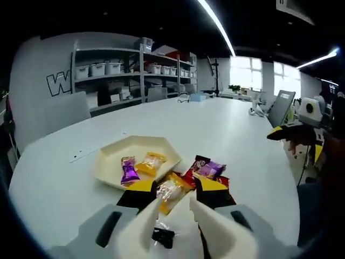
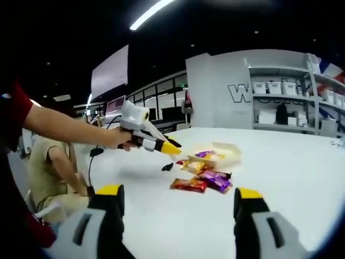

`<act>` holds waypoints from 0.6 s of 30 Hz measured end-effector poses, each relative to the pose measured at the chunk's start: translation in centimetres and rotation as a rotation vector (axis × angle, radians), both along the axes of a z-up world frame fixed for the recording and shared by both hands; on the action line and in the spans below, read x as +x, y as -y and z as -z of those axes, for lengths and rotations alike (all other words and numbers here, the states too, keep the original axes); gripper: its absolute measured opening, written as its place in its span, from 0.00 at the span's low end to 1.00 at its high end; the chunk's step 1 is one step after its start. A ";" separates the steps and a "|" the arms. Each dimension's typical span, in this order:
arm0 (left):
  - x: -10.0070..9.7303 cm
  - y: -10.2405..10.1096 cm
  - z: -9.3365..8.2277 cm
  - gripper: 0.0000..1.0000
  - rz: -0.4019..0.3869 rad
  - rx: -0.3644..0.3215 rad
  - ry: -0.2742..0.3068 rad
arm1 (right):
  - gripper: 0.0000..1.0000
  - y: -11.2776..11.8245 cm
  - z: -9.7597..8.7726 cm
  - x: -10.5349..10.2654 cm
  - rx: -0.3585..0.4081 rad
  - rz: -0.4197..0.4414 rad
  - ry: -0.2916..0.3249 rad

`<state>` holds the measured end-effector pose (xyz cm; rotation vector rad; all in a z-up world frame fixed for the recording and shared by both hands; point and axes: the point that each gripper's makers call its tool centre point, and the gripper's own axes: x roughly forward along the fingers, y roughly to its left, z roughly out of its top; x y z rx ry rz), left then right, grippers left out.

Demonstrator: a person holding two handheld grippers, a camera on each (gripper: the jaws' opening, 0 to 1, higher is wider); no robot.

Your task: Place the target food into the container with the food tongs after gripping and lifting it, then release it inside without dropping or visibly crushing the food.

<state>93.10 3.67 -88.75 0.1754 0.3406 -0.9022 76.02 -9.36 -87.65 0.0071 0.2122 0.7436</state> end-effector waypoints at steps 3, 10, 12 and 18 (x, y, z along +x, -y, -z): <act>-0.6 0.2 -0.1 0.28 0.000 -0.007 0.005 | 0.82 0.1 0.0 0.0 -0.003 0.002 0.002; -2.1 2.0 0.0 0.28 0.032 -0.028 -0.002 | 0.82 0.1 0.1 0.0 0.001 -0.001 -0.003; -2.7 2.5 0.1 0.28 0.051 -0.025 0.001 | 0.82 0.1 0.1 -0.1 0.000 -0.003 -0.004; -3.5 3.5 0.6 0.28 0.071 -0.037 -0.010 | 0.82 0.8 0.1 -0.5 -0.003 0.004 -0.007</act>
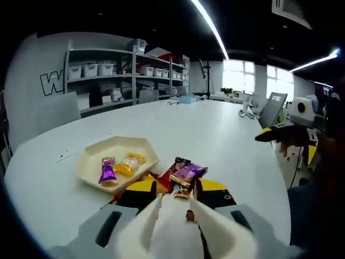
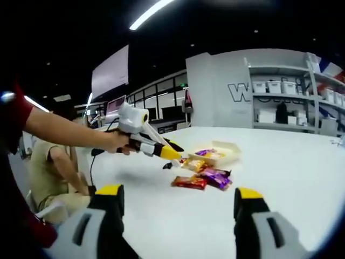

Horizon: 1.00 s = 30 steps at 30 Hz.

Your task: Place the target food into the container with the food tongs after gripping and lifting it, then release it inside without dropping or visibly crushing the food.

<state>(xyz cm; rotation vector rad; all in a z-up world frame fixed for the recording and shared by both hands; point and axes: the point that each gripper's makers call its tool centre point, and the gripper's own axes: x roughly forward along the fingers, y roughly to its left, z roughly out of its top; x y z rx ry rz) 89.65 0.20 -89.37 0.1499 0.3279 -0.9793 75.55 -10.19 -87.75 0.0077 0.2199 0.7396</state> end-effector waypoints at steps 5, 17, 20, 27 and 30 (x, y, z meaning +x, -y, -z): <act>-0.5 1.2 0.1 0.28 0.015 -0.020 -0.007 | 0.82 0.4 0.1 -0.1 -0.008 0.008 0.000; -1.9 3.9 1.5 0.29 0.065 -0.021 -0.038 | 0.83 1.1 0.1 -0.1 -0.017 0.018 0.000; -1.9 4.3 1.3 0.29 0.062 -0.029 -0.036 | 0.83 1.0 -0.1 0.0 -0.017 0.018 0.002; -2.6 4.9 2.3 0.29 0.083 0.001 -0.046 | 0.82 0.9 0.0 0.0 -0.018 0.016 0.000; -3.0 5.1 2.9 0.29 0.094 0.022 -0.039 | 0.82 1.0 0.3 -0.1 -0.019 0.020 -0.003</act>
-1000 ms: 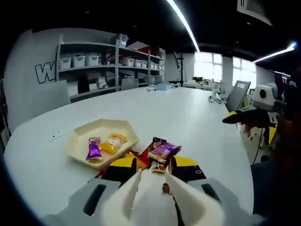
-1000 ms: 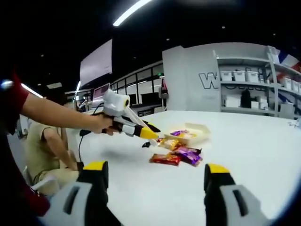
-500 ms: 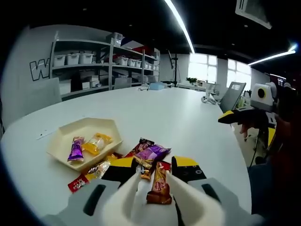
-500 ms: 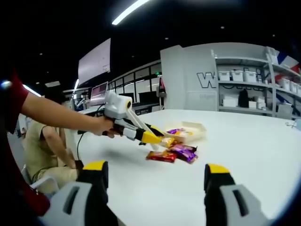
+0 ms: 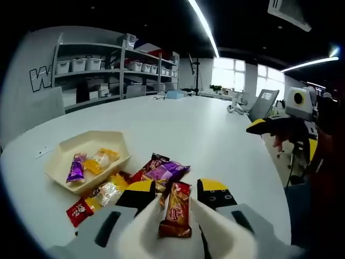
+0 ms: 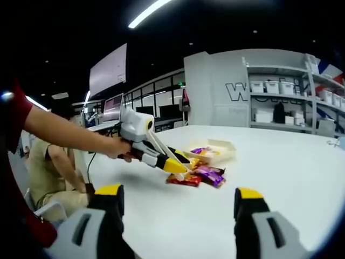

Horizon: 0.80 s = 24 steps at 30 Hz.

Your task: Place the target food into the container with the food tongs after gripping and lifting it, then release it inside without dropping or visibly crushing the food.

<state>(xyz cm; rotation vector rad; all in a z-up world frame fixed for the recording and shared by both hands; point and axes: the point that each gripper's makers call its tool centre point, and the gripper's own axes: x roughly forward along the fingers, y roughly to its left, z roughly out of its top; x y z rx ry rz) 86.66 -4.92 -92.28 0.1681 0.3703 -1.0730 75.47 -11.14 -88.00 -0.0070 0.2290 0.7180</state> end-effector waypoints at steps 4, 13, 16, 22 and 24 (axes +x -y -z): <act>0.1 -0.1 0.7 0.29 0.002 0.013 -0.012 | 0.79 0.1 0.2 -0.1 0.003 -0.001 0.001; 0.2 -0.2 1.1 0.28 0.004 0.008 -0.022 | 0.81 0.3 0.0 0.0 0.052 0.009 -0.001; 0.2 -0.3 1.1 0.26 0.002 -0.001 -0.017 | 0.81 0.2 0.7 0.1 0.027 0.011 -0.007; 0.5 -0.5 1.1 0.23 -0.027 -0.024 -0.034 | 0.82 -0.1 1.4 -0.1 0.010 -0.003 -0.018; 0.6 -0.6 1.0 0.23 -0.028 -0.037 -0.058 | 0.82 -0.1 1.4 -0.1 0.012 -0.001 -0.020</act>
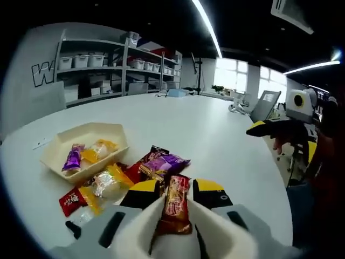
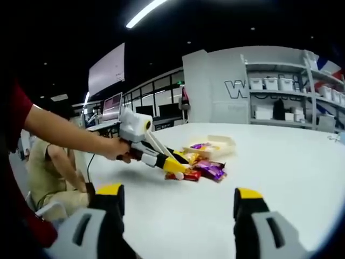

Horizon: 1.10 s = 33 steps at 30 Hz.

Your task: Place the target food into the container with the food tongs after gripping and lifting it, then release it inside without dropping or visibly crushing the food.

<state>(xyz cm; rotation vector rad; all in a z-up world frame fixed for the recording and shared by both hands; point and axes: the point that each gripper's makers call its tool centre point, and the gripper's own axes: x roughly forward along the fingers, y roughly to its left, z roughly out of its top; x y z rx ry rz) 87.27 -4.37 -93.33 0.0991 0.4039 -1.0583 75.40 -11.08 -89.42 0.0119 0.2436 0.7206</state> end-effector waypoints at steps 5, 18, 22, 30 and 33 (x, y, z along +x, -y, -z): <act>0.0 -0.1 -0.4 0.23 -0.003 -0.008 -0.007 | 0.81 0.3 0.4 0.0 -0.001 0.005 -0.005; 1.4 -2.0 -2.6 0.23 -0.049 -0.060 0.002 | 0.81 -0.3 0.2 0.3 0.025 -0.003 -0.011; 2.7 -2.8 -3.7 0.23 -0.099 -0.123 -0.013 | 0.81 -0.8 0.4 0.2 0.012 -0.013 -0.011; 6.0 -4.6 -4.7 0.23 -0.198 -0.184 -0.037 | 0.81 -2.1 0.2 0.6 0.029 -0.038 -0.015; 6.5 -5.0 -4.0 0.23 -0.187 -0.134 -0.016 | 0.81 -2.0 0.6 0.6 0.030 -0.035 -0.022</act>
